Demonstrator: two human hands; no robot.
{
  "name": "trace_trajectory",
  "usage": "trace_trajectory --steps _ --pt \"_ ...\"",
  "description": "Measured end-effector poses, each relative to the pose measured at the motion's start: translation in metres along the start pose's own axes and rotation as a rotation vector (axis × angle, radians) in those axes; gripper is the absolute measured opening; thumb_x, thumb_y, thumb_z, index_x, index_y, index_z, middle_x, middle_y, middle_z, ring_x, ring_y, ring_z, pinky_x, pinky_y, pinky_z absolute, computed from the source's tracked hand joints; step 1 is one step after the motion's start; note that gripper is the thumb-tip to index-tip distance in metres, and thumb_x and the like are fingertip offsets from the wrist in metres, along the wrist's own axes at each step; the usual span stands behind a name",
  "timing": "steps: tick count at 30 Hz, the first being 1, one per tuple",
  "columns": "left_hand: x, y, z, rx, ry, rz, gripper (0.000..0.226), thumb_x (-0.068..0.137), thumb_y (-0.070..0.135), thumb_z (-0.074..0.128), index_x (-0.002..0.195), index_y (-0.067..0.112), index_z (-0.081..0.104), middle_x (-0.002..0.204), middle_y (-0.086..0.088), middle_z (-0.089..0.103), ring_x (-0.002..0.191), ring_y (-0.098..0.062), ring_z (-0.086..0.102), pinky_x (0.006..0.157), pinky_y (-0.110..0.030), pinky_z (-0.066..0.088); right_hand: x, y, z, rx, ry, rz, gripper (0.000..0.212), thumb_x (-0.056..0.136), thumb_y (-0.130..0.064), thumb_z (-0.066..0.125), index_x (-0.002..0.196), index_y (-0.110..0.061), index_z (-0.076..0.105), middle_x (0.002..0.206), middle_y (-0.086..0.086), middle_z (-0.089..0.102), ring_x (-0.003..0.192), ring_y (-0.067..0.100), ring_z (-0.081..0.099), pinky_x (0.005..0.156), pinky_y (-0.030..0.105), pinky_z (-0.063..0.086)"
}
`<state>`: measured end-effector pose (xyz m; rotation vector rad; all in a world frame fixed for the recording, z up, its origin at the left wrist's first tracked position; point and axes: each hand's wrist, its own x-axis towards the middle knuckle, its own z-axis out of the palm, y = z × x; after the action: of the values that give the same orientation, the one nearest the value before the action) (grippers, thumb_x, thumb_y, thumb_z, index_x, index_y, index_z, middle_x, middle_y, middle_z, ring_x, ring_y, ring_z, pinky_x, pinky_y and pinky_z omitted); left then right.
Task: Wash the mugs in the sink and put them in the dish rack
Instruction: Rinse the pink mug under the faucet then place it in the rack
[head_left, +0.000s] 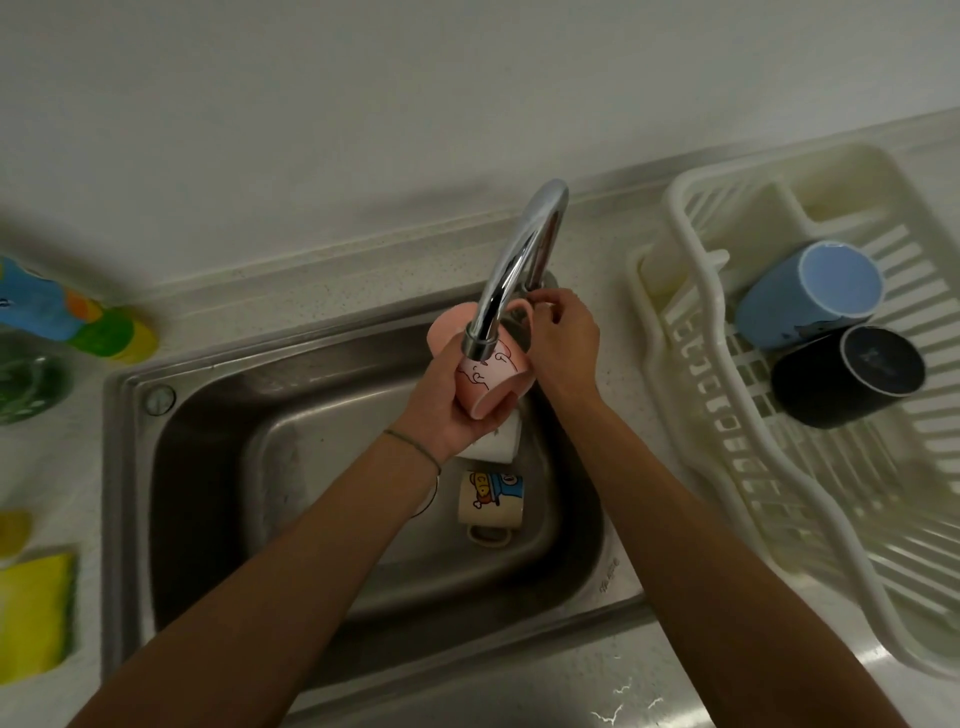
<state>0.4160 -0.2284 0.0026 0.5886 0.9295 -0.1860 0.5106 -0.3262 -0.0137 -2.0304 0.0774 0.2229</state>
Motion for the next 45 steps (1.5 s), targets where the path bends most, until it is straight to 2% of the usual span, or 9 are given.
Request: trace_trajectory --steps 3,8,11,17,21,28,34,39,45 --pt "-0.005 -0.005 -0.014 0.115 0.025 0.005 0.054 0.09 0.047 0.069 0.133 0.016 0.063 0.127 -0.016 0.069 0.118 -0.037 0.064 0.106 -0.064 0.041 -0.02 0.007 -0.009 -0.066 -0.095 -0.138 0.027 0.105 -0.021 0.046 0.129 -0.025 0.057 0.102 -0.009 0.071 0.084 0.003 0.068 0.077 0.028 0.06" --pt "-0.035 -0.016 -0.034 0.083 0.046 0.05 0.047 0.089 0.034 0.074 0.13 0.013 0.061 0.114 -0.017 0.069 0.105 -0.032 0.064 0.105 -0.052 0.048 -0.073 0.018 -0.04 -0.514 -0.293 -0.515 0.039 0.099 -0.028 0.06 0.137 -0.026 0.049 0.105 -0.008 0.068 0.084 0.007 0.066 0.07 0.02 0.053" --pt "-0.056 -0.023 -0.045 0.091 0.075 0.062 0.053 0.079 0.034 0.079 0.126 0.015 0.06 0.116 -0.018 0.069 0.111 -0.036 0.065 0.098 -0.055 0.054 -0.097 0.025 -0.053 -0.784 -0.395 -0.602 0.058 0.087 -0.028 0.076 0.138 -0.027 0.049 0.122 -0.002 0.064 0.101 0.015 0.063 0.079 0.024 0.048" --pt "-0.092 -0.032 -0.064 0.167 0.052 0.018 0.053 0.085 0.044 0.076 0.127 0.016 0.063 0.115 -0.019 0.072 0.105 -0.035 0.067 0.094 -0.052 0.056 -0.135 0.014 -0.054 -0.911 -0.445 -0.684 0.052 0.091 -0.037 0.069 0.136 -0.022 0.048 0.133 0.005 0.053 0.116 0.02 0.054 0.091 0.033 0.05" --pt "-0.119 -0.034 -0.065 0.178 -0.02 0.026 0.039 0.093 0.044 0.068 0.123 0.021 0.06 0.111 -0.018 0.069 0.097 -0.034 0.067 0.084 -0.05 0.057 -0.156 0.004 -0.065 -0.87 -0.37 -0.648 0.051 0.087 -0.044 0.072 0.13 -0.025 0.053 0.122 0.001 0.059 0.106 0.017 0.057 0.082 0.029 0.046" --pt "-0.163 -0.041 -0.052 0.365 -0.101 0.144 0.033 0.101 0.051 0.05 0.114 0.024 0.064 0.114 -0.013 0.067 0.102 -0.031 0.065 0.103 -0.059 0.05 -0.175 -0.029 -0.101 -0.802 -0.33 -0.486 0.051 0.077 -0.048 0.076 0.126 -0.04 0.062 0.106 -0.01 0.069 0.093 0.01 0.062 0.071 0.027 0.046" --pt "-0.19 -0.048 -0.021 0.648 -0.152 0.402 0.026 0.108 0.045 0.04 0.11 0.034 0.064 0.116 -0.001 0.068 0.108 -0.019 0.065 0.091 -0.045 0.056 -0.168 -0.045 -0.156 -0.845 -0.354 -0.237 0.027 0.082 -0.036 0.072 0.108 -0.031 0.068 0.097 -0.004 0.069 0.094 0.018 0.065 0.081 0.036 0.056" --pt "-0.193 -0.06 0.03 0.779 -0.208 0.57 0.013 0.103 0.032 0.056 0.113 0.034 0.065 0.117 0.0 0.067 0.11 -0.021 0.064 0.087 -0.035 0.054 -0.149 -0.052 -0.21 -0.801 -0.388 -0.195 0.037 0.075 -0.04 0.076 0.108 -0.024 0.07 0.099 -0.002 0.071 0.092 0.018 0.066 0.086 0.042 0.057" --pt "-0.181 -0.088 0.1 1.013 -0.262 0.858 0.071 0.068 0.058 0.075 0.133 0.04 0.055 0.132 0.011 0.062 0.116 -0.008 0.061 0.097 -0.035 0.055 -0.098 -0.055 -0.292 -0.723 -0.471 -0.212 0.019 0.074 -0.026 0.08 0.088 -0.015 0.074 0.076 0.004 0.072 0.074 0.024 0.07 0.074 0.039 0.06"
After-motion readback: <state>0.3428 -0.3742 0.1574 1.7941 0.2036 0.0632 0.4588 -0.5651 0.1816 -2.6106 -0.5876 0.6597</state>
